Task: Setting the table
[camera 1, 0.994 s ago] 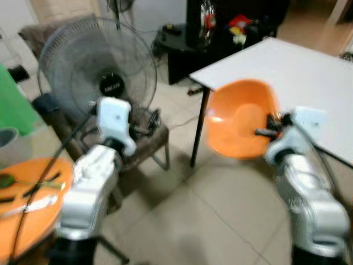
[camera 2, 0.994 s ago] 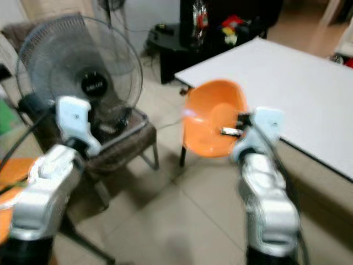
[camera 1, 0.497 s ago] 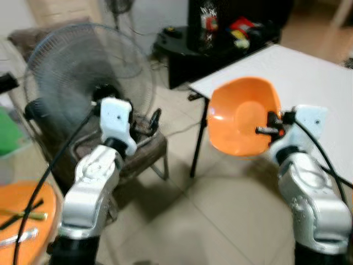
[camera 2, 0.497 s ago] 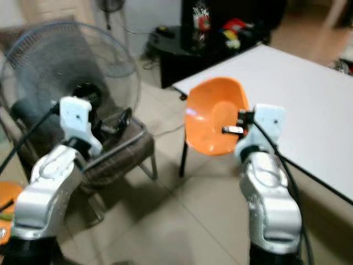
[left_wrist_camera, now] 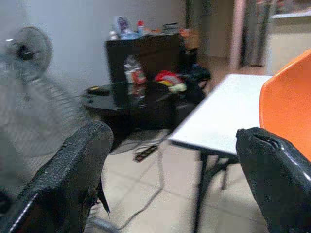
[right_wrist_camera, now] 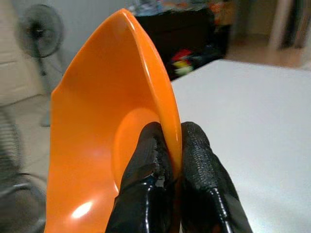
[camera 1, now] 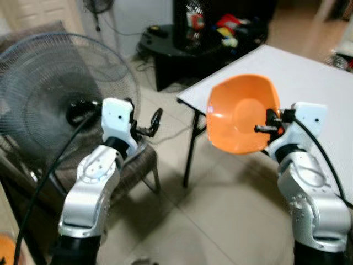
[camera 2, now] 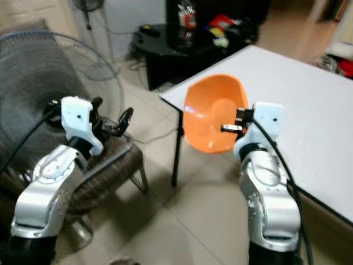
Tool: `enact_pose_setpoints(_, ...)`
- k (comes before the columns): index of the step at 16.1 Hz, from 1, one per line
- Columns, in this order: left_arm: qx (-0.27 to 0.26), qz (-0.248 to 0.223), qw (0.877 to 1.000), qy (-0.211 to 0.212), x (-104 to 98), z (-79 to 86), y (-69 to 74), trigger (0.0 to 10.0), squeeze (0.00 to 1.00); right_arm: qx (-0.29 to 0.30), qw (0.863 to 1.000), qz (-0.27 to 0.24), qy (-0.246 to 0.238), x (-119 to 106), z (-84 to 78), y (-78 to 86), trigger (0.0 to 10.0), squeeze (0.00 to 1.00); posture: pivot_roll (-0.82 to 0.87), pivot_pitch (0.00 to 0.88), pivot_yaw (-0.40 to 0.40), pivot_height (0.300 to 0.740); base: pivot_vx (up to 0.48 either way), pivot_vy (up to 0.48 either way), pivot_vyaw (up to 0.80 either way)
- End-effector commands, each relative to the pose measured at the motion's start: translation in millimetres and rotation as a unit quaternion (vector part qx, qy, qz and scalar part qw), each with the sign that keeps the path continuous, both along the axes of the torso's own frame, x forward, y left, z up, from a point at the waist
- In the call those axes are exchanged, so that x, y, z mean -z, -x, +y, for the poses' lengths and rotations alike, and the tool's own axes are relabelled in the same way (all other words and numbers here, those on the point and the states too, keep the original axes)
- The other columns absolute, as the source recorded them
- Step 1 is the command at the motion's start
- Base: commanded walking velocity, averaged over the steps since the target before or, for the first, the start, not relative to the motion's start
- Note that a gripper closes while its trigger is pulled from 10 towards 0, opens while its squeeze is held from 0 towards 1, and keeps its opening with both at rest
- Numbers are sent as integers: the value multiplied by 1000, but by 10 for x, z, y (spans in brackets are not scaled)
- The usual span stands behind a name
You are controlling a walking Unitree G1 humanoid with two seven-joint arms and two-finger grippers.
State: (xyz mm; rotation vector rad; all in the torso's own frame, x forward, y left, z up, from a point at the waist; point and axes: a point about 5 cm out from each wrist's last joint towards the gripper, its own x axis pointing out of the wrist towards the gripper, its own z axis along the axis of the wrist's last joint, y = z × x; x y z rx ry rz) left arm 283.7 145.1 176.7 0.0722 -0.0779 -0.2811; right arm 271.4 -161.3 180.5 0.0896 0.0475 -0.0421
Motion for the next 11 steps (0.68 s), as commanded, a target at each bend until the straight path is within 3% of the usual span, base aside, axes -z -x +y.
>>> enact_pose_setpoints(1,4,-8,1000,1,-42,-14,-14,10000,0,-10,1000,-26,-3,-95,17,2,10000,0,31,0,11,740,428,0,0)
enact_pose_setpoints(2,4,-8,1000,1,-44,-15,-15,10000,0,-9,1000,-26,-4,-94,16,2,10000,0,31,0,12,740,424,0,-800)
enact_pose_setpoints(8,14,-8,1000,-2,-47,-32,-21,10000,0,-6,1000,-27,-13,-93,14,9,10000,0,26,0,22,740,426,0,0)
enact_pose_setpoints(11,17,-6,1000,-3,-36,-45,-24,10000,0,-6,999,-28,-15,-93,11,19,10000,0,23,0,24,740,429,0,-800)
